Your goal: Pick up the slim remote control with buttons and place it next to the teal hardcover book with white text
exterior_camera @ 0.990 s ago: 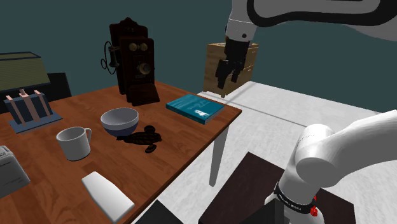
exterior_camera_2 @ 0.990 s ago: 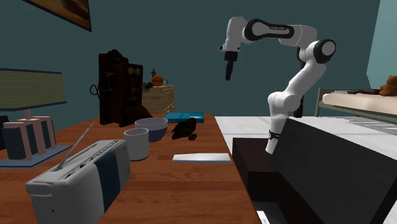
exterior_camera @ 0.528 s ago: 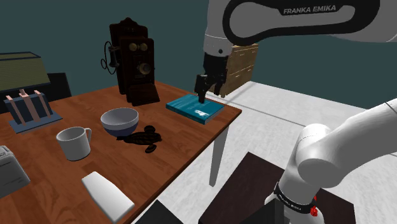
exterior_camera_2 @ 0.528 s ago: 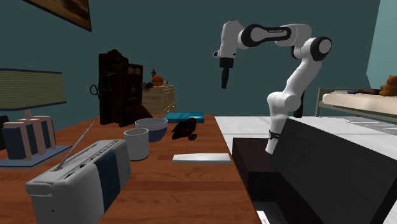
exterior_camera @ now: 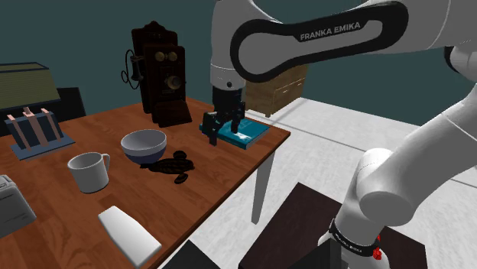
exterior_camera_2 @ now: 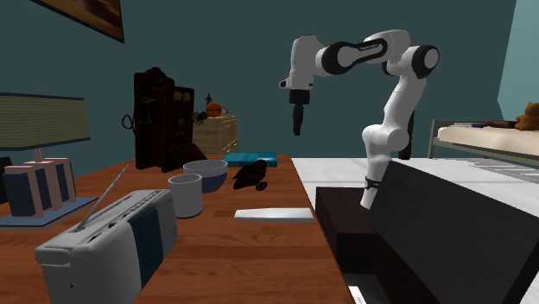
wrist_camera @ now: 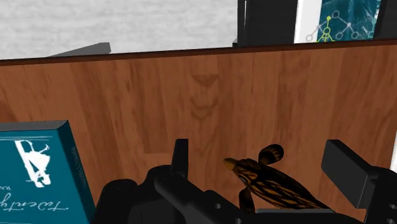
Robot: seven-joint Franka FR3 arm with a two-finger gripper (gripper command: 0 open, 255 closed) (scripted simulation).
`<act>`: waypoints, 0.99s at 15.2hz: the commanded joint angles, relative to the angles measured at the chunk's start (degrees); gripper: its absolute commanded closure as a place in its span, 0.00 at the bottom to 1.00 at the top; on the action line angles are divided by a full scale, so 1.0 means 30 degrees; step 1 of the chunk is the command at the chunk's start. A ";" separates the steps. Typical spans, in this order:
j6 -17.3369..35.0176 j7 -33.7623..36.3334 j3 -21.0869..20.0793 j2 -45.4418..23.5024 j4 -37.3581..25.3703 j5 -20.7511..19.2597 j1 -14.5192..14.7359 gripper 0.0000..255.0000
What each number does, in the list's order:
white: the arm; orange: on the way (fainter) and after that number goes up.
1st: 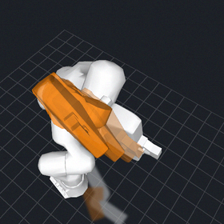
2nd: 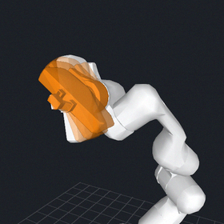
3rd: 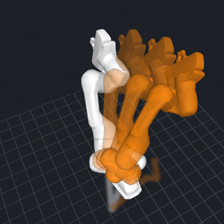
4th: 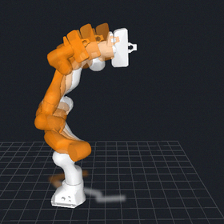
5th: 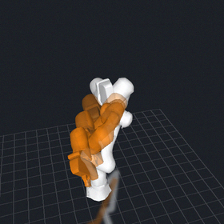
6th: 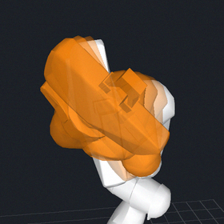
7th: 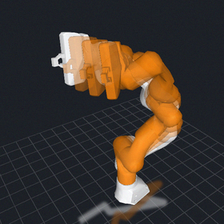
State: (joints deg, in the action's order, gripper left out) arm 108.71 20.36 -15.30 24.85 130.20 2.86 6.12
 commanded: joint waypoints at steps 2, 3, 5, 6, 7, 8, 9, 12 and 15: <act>0.0807 0.1185 -0.1007 -0.1670 -0.0725 0.0034 0.0280 0.00; 0.1074 0.1535 -0.1303 -0.2247 -0.0979 -0.0015 0.0343 0.00; 0.1575 0.2257 -0.1870 -0.3442 -0.1552 -0.0191 0.0480 0.00; 0.1807 0.2630 -0.2142 -0.4061 -0.1870 -0.0318 0.0554 0.00; 0.2026 0.3010 -0.2405 -0.4693 -0.2209 -0.0471 0.0631 0.00; 0.2230 0.3398 -0.2658 -0.5339 -0.2569 -0.0651 0.0717 0.00; 0.2419 0.3793 -0.2895 -0.5997 -0.2951 -0.0858 0.0813 0.00; 0.2878 0.5008 -0.3528 -0.8045 -0.4230 -0.1621 0.1166 0.00; 0.3159 0.6226 -0.3975 -1.0183 -0.5716 -0.2553 0.1685 0.00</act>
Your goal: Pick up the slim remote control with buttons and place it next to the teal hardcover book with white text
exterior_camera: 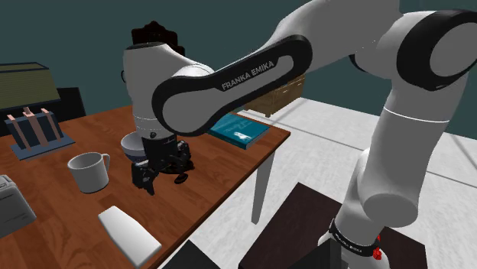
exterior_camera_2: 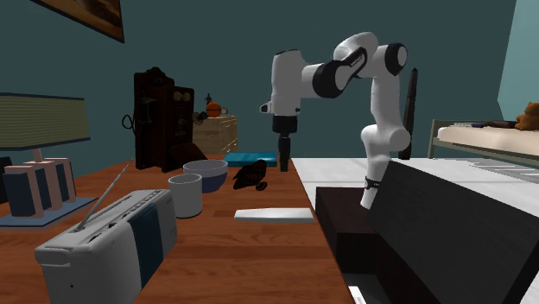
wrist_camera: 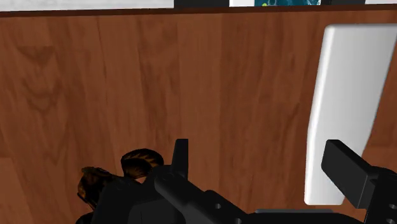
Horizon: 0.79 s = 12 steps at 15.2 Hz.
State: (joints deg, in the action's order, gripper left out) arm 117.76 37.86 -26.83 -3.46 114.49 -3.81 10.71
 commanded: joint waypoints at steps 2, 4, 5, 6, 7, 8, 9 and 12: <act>0.0222 0.1168 -0.0306 -0.2205 -0.1591 -0.0995 0.0617 0.00; 0.0216 0.1885 -0.0385 -0.3677 -0.2805 -0.1655 0.1168 0.00; 0.0180 0.2215 -0.0392 -0.4416 -0.3453 -0.1973 0.1473 0.00; 0.0124 0.2524 -0.0381 -0.5157 -0.4129 -0.2281 0.1796 0.00; 0.0047 0.2810 -0.0352 -0.5900 -0.4835 -0.2574 0.2137 0.00; -0.0051 0.3074 -0.0313 -0.6646 -0.5573 -0.2854 0.2488 0.00; -0.0171 0.3313 -0.0259 -0.7395 -0.6344 -0.3117 0.2854 0.00; 0.0196 0.3468 -0.0147 -0.7886 -0.6418 -0.3323 0.3047 0.00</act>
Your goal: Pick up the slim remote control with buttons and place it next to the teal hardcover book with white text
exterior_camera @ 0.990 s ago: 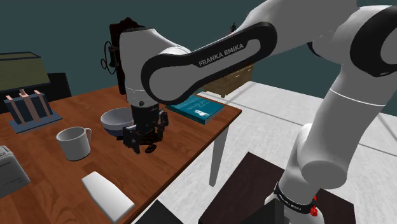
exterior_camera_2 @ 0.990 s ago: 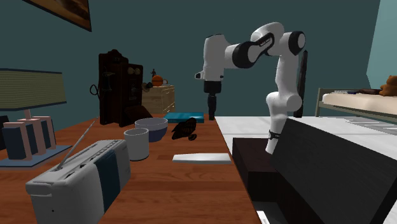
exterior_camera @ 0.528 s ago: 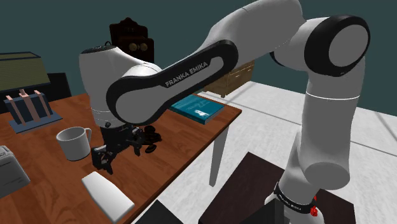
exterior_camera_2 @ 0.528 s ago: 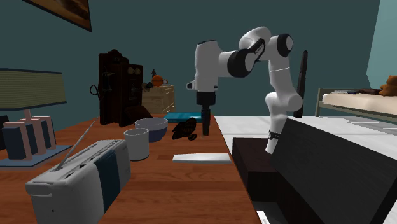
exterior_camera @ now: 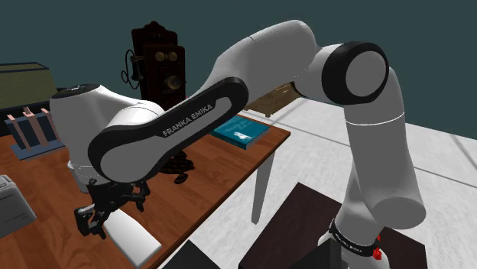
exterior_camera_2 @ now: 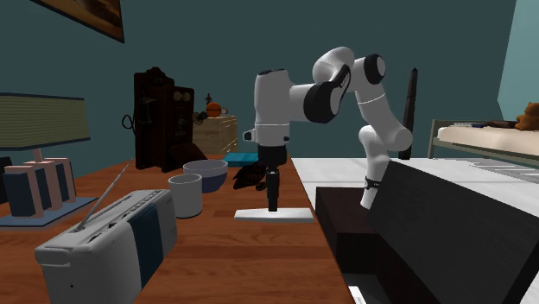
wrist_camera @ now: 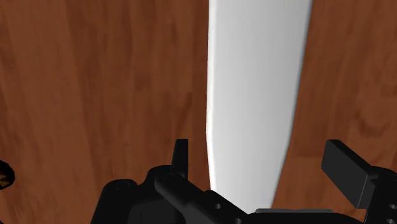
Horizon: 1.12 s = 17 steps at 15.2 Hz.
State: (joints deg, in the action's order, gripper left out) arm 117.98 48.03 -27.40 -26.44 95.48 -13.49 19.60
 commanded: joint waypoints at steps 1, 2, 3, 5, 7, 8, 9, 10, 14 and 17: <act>0.0329 0.0117 0.0076 -0.0328 0.0029 -0.0159 0.0101 0.00; 0.0534 0.0156 0.0112 -0.0436 0.0136 -0.0223 0.0118 0.00; 0.0737 0.0197 0.0148 -0.0547 0.0238 -0.0288 0.0136 0.00; 0.1252 0.0305 0.0249 -0.0848 0.0479 -0.0462 0.0190 0.00; 0.1252 0.0305 0.0249 -0.0847 0.0481 -0.0461 0.0190 0.00; 0.1252 0.0305 0.0249 -0.0848 0.0480 -0.0461 0.0190 0.00; 0.1252 0.0305 0.0249 -0.0848 0.0479 -0.0461 0.0190 0.00; 0.1252 0.0305 0.0249 -0.0848 0.0479 -0.0461 0.0190 0.00; 0.1248 0.0304 0.0249 -0.0846 0.0479 -0.0460 0.0190 1.00; 0.1246 0.0303 0.0249 -0.0847 0.0475 -0.0460 0.0190 1.00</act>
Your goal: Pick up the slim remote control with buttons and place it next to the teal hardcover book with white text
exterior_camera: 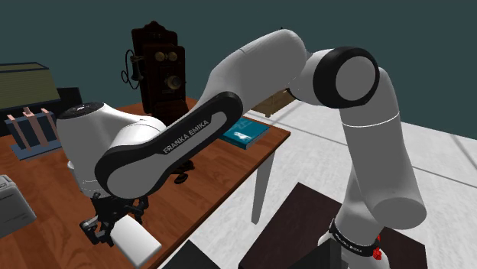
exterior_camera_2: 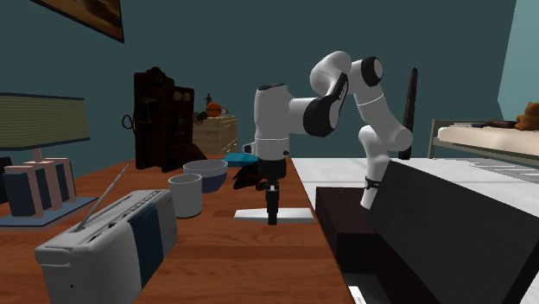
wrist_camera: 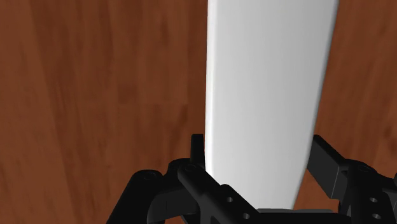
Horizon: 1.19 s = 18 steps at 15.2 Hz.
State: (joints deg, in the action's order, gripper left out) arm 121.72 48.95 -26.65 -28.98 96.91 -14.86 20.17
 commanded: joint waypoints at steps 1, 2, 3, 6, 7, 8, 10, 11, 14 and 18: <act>0.0001 0.0000 0.0001 -0.0001 -0.0001 -0.0001 0.0000 1.00; 0.0001 0.0000 0.0001 -0.0001 -0.0001 -0.0001 0.0000 1.00; 0.0001 0.0000 0.0001 -0.0002 -0.0001 -0.0001 0.0000 1.00; 0.0007 0.0001 0.0001 -0.0002 0.0003 -0.0002 0.0000 1.00; -0.0189 -0.0042 -0.0040 0.0122 -0.0079 0.0068 -0.0024 1.00; -0.0386 -0.0085 -0.0081 0.0244 -0.0165 0.0138 -0.0047 1.00; -0.0789 -0.0166 -0.0155 0.0471 -0.0364 0.0268 -0.0086 1.00; -0.0993 -0.0206 -0.0190 0.0581 -0.0467 0.0332 -0.0104 1.00; -0.1612 -0.0322 -0.0289 0.0894 -0.0806 0.0516 -0.0151 1.00; -0.2462 -0.0465 -0.0404 0.1263 -0.1327 0.0737 -0.0194 1.00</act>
State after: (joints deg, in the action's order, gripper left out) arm 115.10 47.60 -27.77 -25.41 93.49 -12.80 19.55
